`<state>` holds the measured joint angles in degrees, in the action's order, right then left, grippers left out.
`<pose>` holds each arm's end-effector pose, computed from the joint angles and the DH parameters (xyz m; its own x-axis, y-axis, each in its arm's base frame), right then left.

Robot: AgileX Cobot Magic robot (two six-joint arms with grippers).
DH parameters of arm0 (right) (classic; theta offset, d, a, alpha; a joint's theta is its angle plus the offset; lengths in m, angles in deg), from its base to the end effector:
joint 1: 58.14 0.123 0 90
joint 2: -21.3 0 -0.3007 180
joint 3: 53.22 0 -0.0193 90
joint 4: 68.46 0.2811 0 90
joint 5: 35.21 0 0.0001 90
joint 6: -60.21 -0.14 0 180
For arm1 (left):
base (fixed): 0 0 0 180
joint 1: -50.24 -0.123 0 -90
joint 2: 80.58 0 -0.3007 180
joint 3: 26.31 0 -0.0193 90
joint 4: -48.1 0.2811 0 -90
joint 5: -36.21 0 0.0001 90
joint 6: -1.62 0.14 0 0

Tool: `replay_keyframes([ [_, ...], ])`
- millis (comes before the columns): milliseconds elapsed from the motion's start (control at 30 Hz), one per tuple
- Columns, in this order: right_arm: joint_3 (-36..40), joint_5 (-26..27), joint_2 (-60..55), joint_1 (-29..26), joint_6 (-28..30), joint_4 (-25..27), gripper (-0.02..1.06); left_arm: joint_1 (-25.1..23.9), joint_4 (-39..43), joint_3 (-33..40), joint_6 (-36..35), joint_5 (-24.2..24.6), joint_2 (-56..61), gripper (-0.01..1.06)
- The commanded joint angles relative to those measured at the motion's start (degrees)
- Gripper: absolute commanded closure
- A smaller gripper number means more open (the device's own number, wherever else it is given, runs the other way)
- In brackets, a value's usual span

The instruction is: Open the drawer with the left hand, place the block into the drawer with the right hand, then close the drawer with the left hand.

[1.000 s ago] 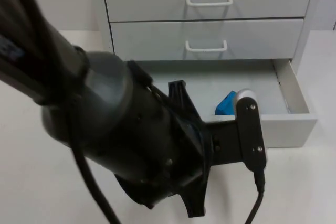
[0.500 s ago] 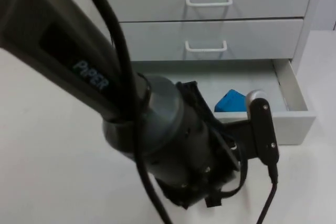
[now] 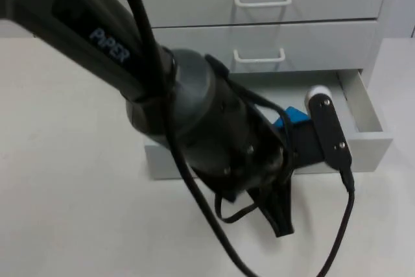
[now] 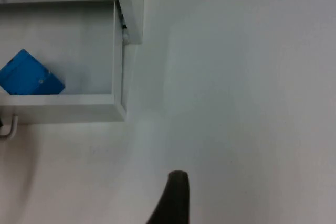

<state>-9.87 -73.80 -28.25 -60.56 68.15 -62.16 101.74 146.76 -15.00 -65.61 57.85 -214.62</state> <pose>0.1917 0.0015 0.2646 -0.6583 -0.0246 -0.7524 -0.0438 0.9990 0.0057 0.3296 -0.3322 0.0163 -0.1026 0.9233 -0.3701 0.7592 0.3131 0.5706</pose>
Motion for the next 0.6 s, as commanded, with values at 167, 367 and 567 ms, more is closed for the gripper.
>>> replay_keyframes([
  [167, 0.11, 0.45, 0.01, -0.29, 0.45, -0.02, 0.32, -8.28, 1.29, -6.77, -2.03, 14.0, -2.07, 1.05],
  [367, 0.11, 0.45, 0.01, -0.29, 0.45, -0.02, 0.32, -8.79, 1.29, -7.45, -2.03, 14.0, -2.07, 1.05],
  [567, 0.11, 0.45, 0.01, -0.29, 0.45, -0.02, 0.32, -8.53, 0.0, -7.45, 2.2, 15.07, -2.07, 1.05],
])
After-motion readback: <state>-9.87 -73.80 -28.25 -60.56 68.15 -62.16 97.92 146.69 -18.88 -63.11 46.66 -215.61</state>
